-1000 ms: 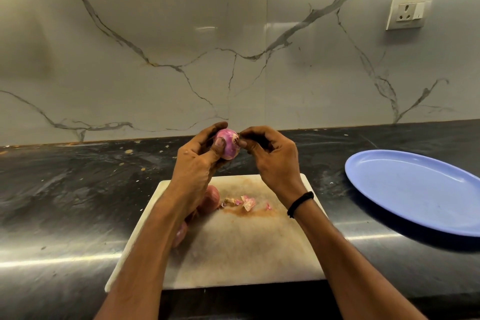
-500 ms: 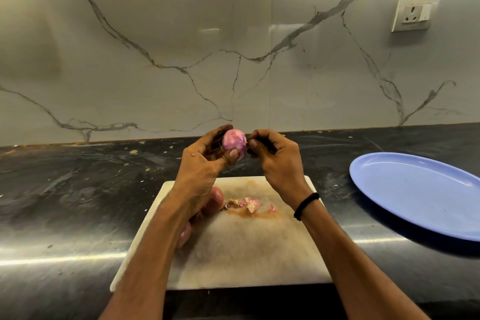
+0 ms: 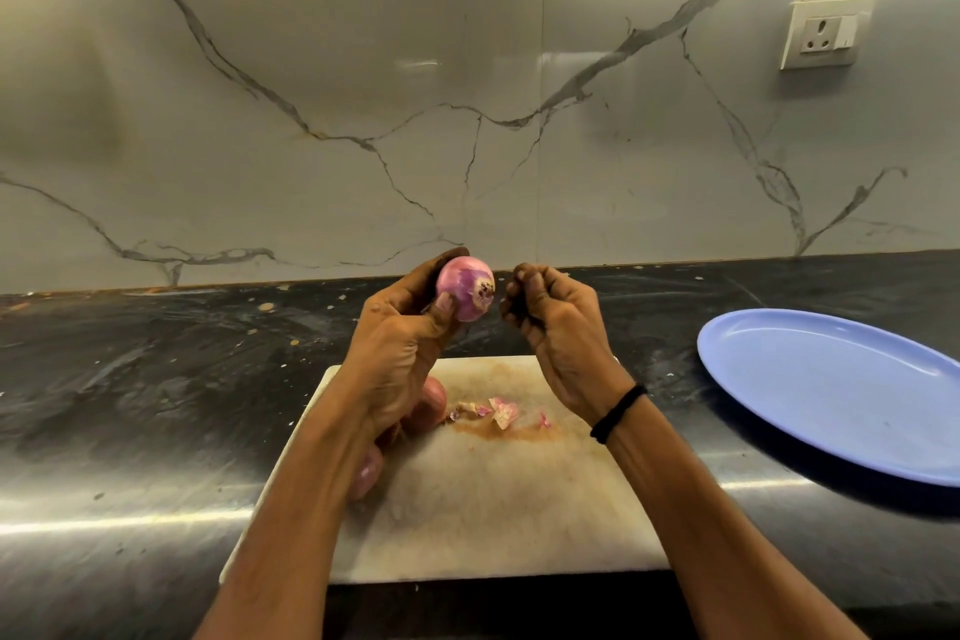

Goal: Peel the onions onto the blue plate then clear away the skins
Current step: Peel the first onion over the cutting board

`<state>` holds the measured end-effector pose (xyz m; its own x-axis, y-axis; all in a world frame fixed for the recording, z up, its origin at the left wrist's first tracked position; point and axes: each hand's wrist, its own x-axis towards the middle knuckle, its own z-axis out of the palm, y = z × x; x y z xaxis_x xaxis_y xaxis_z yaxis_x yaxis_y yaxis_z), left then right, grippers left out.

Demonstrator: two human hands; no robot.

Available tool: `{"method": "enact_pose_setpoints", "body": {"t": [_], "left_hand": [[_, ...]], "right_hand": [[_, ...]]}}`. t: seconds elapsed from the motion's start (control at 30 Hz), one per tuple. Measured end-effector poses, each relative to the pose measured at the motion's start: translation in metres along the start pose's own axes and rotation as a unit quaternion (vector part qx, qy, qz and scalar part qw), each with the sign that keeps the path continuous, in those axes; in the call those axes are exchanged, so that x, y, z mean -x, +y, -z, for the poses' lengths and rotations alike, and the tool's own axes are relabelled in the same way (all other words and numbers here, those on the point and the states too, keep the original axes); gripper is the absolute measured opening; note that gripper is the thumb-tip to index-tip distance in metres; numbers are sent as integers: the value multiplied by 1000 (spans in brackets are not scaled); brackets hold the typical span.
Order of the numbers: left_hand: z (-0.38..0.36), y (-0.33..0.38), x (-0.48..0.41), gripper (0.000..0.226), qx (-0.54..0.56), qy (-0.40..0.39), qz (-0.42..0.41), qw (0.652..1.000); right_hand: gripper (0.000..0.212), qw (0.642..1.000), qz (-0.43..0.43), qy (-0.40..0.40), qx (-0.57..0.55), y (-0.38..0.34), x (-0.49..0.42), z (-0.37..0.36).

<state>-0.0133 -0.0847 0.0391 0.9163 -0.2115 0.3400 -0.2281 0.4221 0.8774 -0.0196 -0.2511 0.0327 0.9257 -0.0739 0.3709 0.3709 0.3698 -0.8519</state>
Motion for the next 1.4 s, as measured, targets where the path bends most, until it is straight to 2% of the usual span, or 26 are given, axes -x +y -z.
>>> {"method": "enact_pose_setpoints", "body": {"t": [0.07,0.23,0.33,0.5,0.57,0.7,0.93,1.03,1.2,1.4], "left_hand": [[0,2,0,53,17,10,3,1000],[1,-1,0,50,-29,5,13,999],[2,-1,0,49,-61,8,16,998],[1,0,0,47,-111,16,18,994],[1,-1,0,52,-125,29,18,992],[1,0,-1,65,-149,58,0,987],[1,1,0,48,-143,31,-10,989],[3,0,1,47,-157,22,-15,987],[5,-1,-1,54,-182,62,-22,981],[3,-1,-1,53,-197,64,-34,978]], "right_hand": [[18,1000,12,15,-9,-4,-1,5],[31,984,99,18,149,-2,-1,8],[31,970,143,4,196,-3,0,8],[56,960,107,-80,248,0,-1,6],[61,948,107,-99,282,3,-2,5],[60,943,108,-89,301,7,-2,3],[56,942,125,-41,309,10,0,-1],[54,928,157,-30,336,13,0,-1],[56,892,244,-49,376,19,-1,0],[55,876,268,-44,398,24,-3,4]]}}
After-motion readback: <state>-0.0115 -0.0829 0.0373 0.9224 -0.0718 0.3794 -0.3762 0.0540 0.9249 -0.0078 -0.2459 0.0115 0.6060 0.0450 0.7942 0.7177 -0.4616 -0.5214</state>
